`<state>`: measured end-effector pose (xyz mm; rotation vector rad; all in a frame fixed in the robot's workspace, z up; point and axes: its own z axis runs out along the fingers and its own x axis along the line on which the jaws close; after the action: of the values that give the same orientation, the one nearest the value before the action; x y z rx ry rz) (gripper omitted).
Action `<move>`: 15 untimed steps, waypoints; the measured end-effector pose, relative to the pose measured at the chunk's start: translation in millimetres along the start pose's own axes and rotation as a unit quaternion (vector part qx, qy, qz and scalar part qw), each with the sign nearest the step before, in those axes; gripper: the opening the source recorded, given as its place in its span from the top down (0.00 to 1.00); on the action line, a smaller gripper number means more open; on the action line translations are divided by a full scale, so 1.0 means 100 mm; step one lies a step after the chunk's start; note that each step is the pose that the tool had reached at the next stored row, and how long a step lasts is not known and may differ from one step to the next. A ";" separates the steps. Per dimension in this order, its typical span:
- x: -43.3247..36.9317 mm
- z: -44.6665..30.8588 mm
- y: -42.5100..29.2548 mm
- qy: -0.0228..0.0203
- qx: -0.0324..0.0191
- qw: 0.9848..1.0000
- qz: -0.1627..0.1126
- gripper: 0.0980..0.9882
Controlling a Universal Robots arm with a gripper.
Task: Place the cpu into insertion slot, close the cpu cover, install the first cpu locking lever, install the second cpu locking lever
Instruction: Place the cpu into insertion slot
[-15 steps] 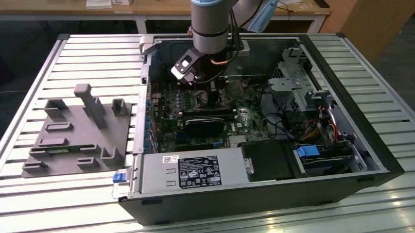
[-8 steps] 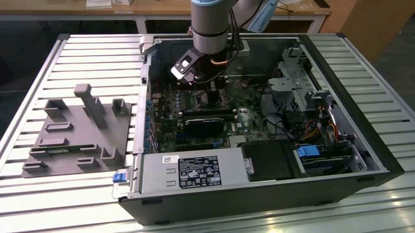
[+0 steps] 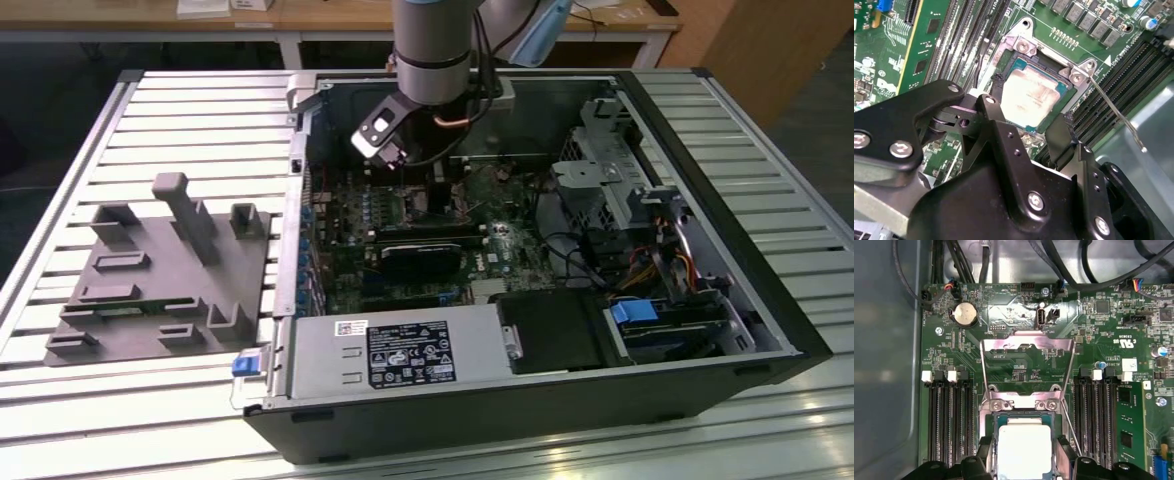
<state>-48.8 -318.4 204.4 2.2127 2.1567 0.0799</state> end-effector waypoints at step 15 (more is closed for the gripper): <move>0.000 -0.005 0.001 0.000 0.000 1.000 0.000 0.71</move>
<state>-48.7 -318.4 205.0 2.2127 2.1567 0.0802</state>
